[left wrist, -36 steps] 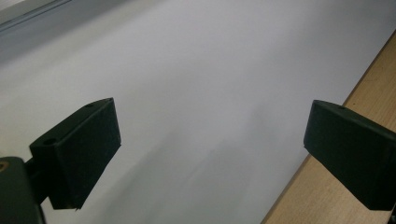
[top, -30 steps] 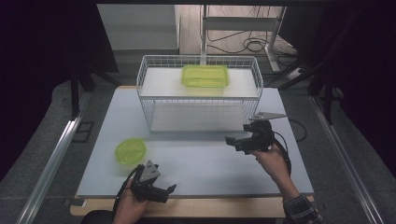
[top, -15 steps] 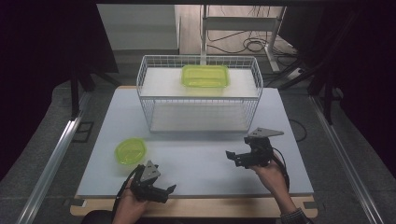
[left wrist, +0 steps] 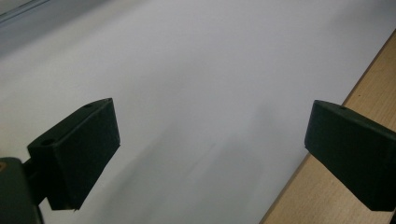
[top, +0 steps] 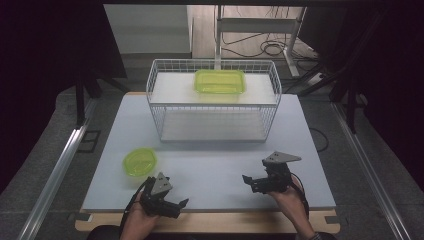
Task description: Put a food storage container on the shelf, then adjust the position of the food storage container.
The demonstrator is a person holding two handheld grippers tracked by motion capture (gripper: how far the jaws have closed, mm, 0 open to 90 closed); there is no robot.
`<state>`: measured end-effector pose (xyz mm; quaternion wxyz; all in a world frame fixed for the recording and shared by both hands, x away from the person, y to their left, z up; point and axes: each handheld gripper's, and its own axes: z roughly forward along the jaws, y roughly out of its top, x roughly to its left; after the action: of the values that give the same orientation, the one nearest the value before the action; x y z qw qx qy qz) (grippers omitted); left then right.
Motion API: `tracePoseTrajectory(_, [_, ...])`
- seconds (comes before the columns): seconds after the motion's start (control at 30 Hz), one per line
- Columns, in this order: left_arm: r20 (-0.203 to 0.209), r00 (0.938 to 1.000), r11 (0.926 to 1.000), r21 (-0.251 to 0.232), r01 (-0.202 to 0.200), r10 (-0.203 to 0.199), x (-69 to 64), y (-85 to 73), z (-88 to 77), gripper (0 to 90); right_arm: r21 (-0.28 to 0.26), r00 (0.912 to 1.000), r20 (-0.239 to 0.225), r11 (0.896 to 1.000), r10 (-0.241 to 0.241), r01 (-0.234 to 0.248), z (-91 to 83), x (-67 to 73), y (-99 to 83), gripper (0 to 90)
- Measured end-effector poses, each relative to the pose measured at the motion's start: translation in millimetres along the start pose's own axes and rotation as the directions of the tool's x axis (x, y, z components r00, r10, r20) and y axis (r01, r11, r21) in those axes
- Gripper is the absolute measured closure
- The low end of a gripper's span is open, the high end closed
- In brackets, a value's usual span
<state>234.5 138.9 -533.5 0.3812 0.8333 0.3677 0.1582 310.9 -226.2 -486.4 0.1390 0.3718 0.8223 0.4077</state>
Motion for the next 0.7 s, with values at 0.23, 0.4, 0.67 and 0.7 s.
tracePoseTrajectory(0.23, [0.003,1.0000,0.9999,0.012,-0.002,0.002,-1.0,0.1,1.2,2.7,0.046,0.9999,-0.004,0.999,0.017,-0.017,5.7,-0.8,-12.6,3.7])
tracePoseTrajectory(0.4, [-0.002,0.9987,0.9987,0.008,0.051,-0.051,1.8,3.9,-2.2,1.7,0.040,0.9996,-0.002,0.999,0.029,-0.029,4.9,-4.2,-14.1,3.7])
tracePoseTrajectory(0.67, [-0.002,0.9969,0.9958,-0.048,0.079,-0.079,19.4,22.2,-21.0,12.3,0.035,0.9990,0.005,0.998,0.043,-0.044,4.0,-8.0,-15.6,3.9])
tracePoseTrajectory(0.7, [-0.002,0.9969,0.9955,-0.054,0.078,-0.078,22.2,24.4,-24.6,17.7,0.034,0.9990,0.004,0.998,0.044,-0.044,3.9,-8.0,-15.6,4.0])
